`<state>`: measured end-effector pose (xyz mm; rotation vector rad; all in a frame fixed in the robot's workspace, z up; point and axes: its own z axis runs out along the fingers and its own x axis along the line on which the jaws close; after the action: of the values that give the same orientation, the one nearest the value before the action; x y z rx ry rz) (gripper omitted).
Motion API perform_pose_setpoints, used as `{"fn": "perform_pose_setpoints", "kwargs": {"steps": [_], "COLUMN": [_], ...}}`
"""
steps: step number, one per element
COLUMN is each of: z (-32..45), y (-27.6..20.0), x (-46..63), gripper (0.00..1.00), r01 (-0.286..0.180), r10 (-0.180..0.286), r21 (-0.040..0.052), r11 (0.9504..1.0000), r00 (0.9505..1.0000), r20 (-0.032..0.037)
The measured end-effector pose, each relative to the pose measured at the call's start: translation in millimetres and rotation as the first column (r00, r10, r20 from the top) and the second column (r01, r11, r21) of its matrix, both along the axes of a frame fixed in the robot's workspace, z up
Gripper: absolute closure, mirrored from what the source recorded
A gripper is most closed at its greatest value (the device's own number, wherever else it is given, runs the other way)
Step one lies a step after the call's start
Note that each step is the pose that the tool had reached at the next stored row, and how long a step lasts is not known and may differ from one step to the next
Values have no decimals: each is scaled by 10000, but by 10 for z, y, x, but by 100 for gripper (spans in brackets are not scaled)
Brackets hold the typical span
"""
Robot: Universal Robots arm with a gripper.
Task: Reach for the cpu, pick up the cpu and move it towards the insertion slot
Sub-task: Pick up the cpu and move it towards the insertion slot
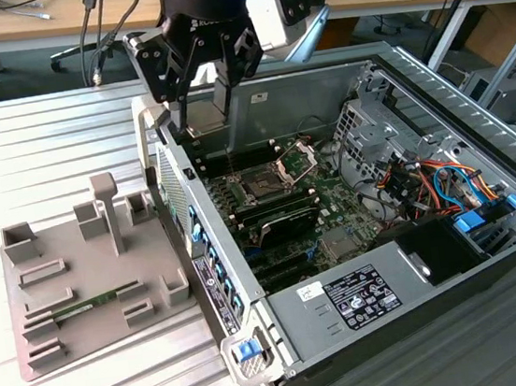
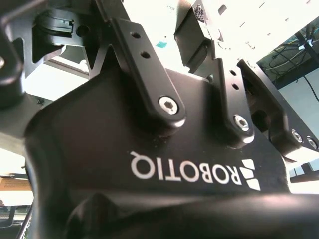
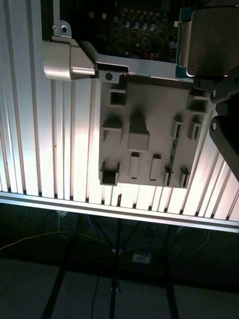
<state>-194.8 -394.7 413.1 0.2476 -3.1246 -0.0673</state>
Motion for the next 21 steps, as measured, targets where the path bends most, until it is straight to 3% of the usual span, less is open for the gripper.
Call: {"fn": "perform_pose_setpoints", "kwargs": {"steps": [21], "z": [0], "y": [0], "x": [118], "gripper": [45], "r01": [0], "r10": [0], "r21": [0], "r11": [10000], "r00": [10000], "r20": [0]}}
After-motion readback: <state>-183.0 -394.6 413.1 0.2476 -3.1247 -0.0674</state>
